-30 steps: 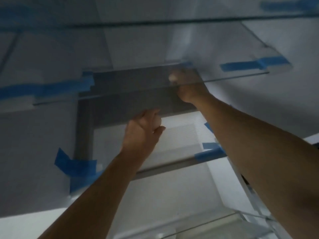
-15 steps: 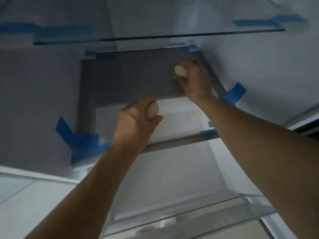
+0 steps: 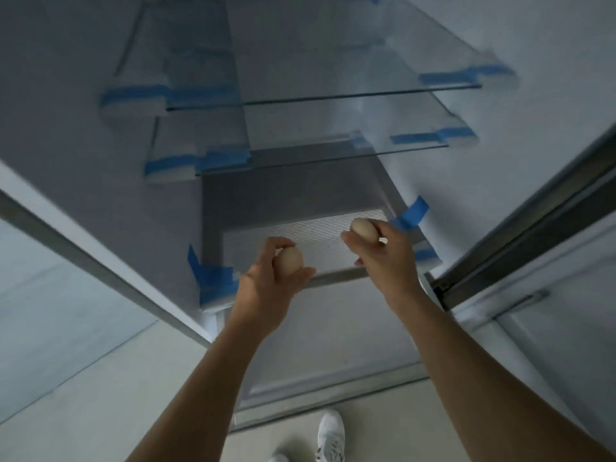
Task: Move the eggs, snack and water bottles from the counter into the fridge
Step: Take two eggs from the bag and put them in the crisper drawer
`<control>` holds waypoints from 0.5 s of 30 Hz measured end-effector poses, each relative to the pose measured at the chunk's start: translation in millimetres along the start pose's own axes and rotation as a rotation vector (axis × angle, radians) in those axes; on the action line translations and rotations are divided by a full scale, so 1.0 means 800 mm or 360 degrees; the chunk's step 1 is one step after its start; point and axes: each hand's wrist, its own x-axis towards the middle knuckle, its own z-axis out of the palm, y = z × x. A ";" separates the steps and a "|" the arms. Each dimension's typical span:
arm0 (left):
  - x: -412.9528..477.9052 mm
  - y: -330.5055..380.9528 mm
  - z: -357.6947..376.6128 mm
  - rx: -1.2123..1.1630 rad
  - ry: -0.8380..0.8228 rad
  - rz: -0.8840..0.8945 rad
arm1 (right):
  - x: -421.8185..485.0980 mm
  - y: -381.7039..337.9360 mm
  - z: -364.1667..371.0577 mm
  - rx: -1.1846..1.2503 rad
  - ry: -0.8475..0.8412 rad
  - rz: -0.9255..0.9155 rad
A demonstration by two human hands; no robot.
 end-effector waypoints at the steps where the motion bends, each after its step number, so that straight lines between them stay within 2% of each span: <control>1: -0.010 0.004 -0.002 -0.0057 -0.0025 -0.0024 | -0.019 -0.008 -0.007 0.0053 -0.0042 0.0034; 9: -0.086 0.021 0.004 -0.0164 -0.0057 -0.0291 | -0.121 -0.030 -0.039 0.0162 -0.0277 0.0253; 15: -0.118 0.008 0.009 -0.0096 -0.0007 -0.0293 | -0.149 -0.011 -0.045 -0.0100 -0.0264 0.0227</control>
